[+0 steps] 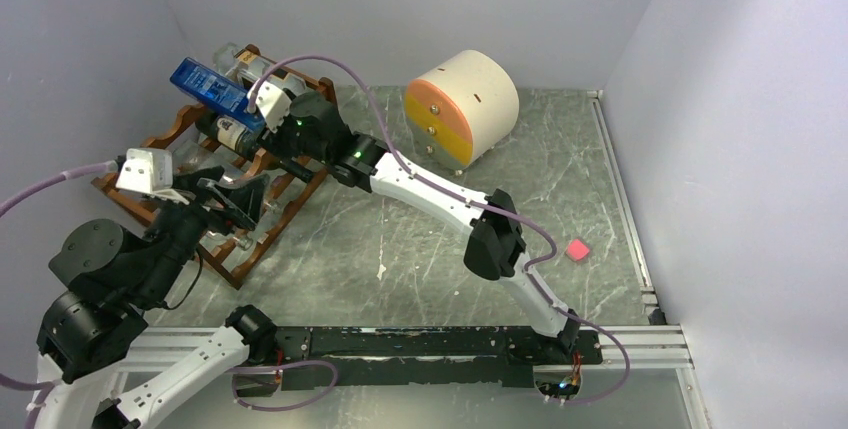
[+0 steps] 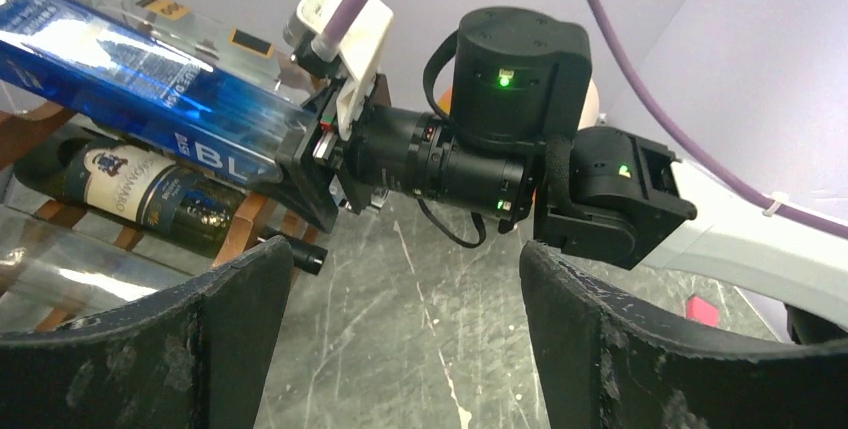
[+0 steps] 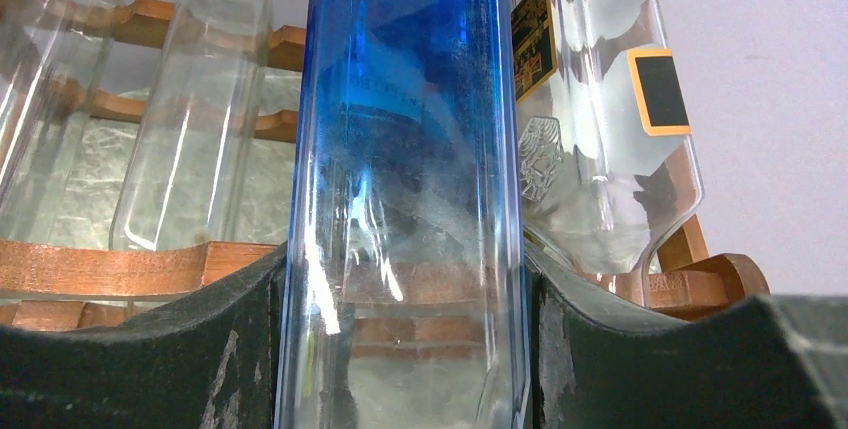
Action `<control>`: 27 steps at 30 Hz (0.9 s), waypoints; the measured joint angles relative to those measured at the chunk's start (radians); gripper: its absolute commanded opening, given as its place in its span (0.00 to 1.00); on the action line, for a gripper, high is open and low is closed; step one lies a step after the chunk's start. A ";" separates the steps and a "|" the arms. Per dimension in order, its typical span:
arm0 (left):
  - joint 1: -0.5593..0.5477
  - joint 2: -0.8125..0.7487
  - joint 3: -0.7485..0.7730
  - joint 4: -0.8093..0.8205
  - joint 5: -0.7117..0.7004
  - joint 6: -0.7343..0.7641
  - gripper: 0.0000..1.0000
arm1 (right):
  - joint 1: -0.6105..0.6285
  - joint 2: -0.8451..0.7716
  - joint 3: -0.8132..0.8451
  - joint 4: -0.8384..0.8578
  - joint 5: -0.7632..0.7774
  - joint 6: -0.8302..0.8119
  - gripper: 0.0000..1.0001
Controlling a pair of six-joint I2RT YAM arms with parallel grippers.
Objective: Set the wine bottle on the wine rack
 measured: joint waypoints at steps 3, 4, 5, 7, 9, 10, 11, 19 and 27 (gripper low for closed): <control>0.000 0.000 -0.015 -0.014 -0.003 -0.009 0.87 | 0.000 0.000 -0.003 0.005 0.000 -0.006 0.43; 0.000 0.000 -0.019 -0.023 -0.004 -0.013 0.87 | 0.000 0.001 -0.003 0.005 0.000 -0.008 0.44; 0.000 0.000 -0.022 -0.029 -0.006 -0.016 0.87 | 0.000 0.002 -0.003 0.006 0.000 -0.009 0.45; 0.000 0.000 -0.022 -0.038 -0.008 -0.018 0.88 | 0.000 0.003 -0.003 0.010 0.000 -0.013 0.49; 0.000 0.000 -0.022 -0.040 -0.009 -0.022 0.90 | 0.000 0.004 -0.003 0.013 -0.003 -0.014 0.53; 0.000 0.000 -0.022 -0.040 -0.009 -0.025 0.91 | -0.001 0.004 -0.006 0.017 -0.007 -0.014 0.53; 0.000 0.000 -0.022 -0.040 -0.008 -0.028 0.93 | -0.003 0.004 -0.012 0.026 -0.014 -0.013 0.54; 0.000 0.001 -0.027 -0.041 0.024 -0.097 1.00 | -0.029 0.004 -0.021 0.055 -0.105 0.040 0.60; 0.000 0.006 -0.029 -0.036 0.023 -0.170 1.00 | -0.039 0.004 -0.019 0.053 -0.139 0.066 0.66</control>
